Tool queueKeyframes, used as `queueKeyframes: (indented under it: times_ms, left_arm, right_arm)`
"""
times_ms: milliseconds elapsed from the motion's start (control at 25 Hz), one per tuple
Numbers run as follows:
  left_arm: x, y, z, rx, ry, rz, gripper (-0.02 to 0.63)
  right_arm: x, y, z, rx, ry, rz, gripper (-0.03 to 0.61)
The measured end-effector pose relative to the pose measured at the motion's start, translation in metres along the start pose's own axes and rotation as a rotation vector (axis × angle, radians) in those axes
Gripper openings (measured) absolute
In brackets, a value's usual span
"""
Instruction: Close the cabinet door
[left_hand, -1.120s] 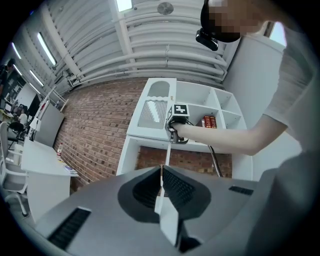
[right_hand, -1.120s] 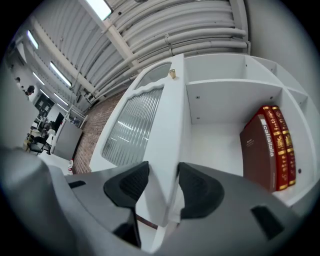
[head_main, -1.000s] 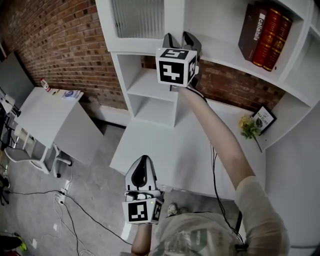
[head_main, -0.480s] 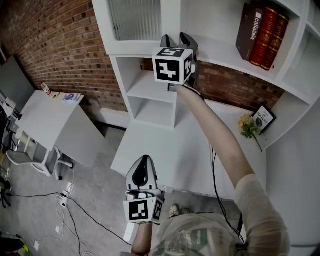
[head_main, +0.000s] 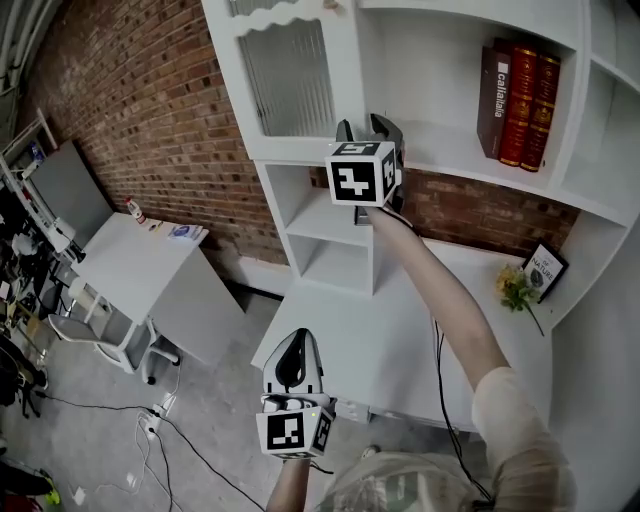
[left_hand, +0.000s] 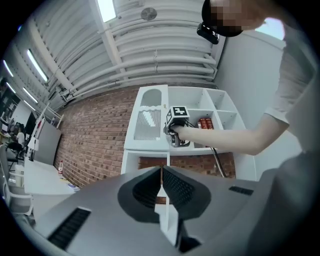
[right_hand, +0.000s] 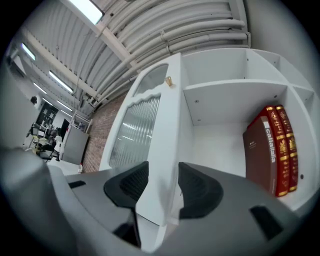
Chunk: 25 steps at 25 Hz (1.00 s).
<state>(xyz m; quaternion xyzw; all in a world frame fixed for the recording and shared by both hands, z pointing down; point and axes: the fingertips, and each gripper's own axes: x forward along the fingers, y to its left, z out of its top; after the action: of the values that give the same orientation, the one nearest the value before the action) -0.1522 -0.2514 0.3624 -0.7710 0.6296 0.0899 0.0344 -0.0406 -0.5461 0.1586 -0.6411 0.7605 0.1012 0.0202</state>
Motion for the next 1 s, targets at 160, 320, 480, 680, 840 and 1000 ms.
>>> queueKeyframes:
  times_ms: [160, 320, 480, 680, 840, 1000]
  left_arm:
    - [0.001, -0.007, 0.021, 0.042, -0.044, 0.015, 0.021]
    - [-0.001, -0.017, 0.044, 0.076, -0.081, 0.024, 0.021]
    - [-0.005, -0.034, 0.061, 0.079, -0.117, 0.022, 0.021]
    - [-0.006, -0.050, 0.061, 0.068, -0.139, 0.019, 0.021]
    - [-0.008, -0.065, 0.042, 0.068, -0.103, 0.010, 0.021]
    - [-0.009, -0.076, 0.024, 0.058, -0.063, 0.009, 0.021]
  right_arm:
    - [-0.050, 0.009, 0.039, 0.026, -0.150, 0.119, 0.124]
    - [-0.127, 0.011, 0.059, 0.152, -0.320, 0.329, 0.029]
    - [-0.202, 0.005, 0.029, 0.401, -0.313, 0.557, 0.029]
    - [-0.262, -0.011, -0.069, 0.318, -0.247, 0.444, 0.029]
    - [-0.281, 0.007, -0.152, 0.099, -0.070, 0.411, 0.017]
    - [-0.295, 0.016, -0.177, 0.107, 0.010, 0.483, 0.017]
